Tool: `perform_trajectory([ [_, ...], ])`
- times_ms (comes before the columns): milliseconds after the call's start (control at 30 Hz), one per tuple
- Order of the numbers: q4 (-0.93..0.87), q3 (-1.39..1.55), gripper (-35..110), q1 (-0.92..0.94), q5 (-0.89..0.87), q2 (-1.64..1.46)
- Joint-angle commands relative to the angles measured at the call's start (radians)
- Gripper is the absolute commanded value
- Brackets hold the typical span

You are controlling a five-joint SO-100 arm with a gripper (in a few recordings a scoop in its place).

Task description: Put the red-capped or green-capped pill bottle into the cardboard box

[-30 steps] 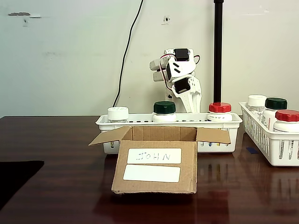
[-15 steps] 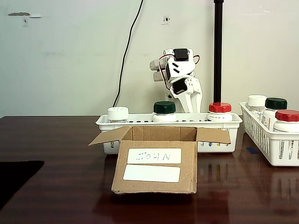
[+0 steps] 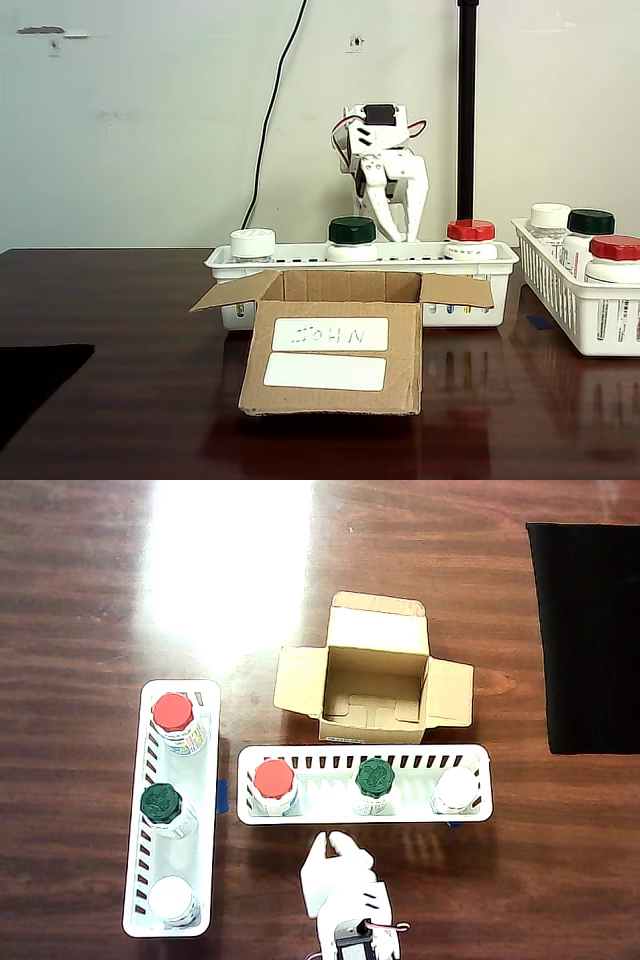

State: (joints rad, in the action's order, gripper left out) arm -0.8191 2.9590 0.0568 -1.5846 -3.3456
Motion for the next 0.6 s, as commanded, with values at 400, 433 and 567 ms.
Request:
perform_trajectory([
  [400, -0.156, -0.27, 0, 0.021, -0.126, -0.041],
  [433, -0.175, -0.319, 0, 0.003, -0.114, 0.003],
  [567, -0.238, -0.5, 6, -0.077, -0.06, 0.176],
])
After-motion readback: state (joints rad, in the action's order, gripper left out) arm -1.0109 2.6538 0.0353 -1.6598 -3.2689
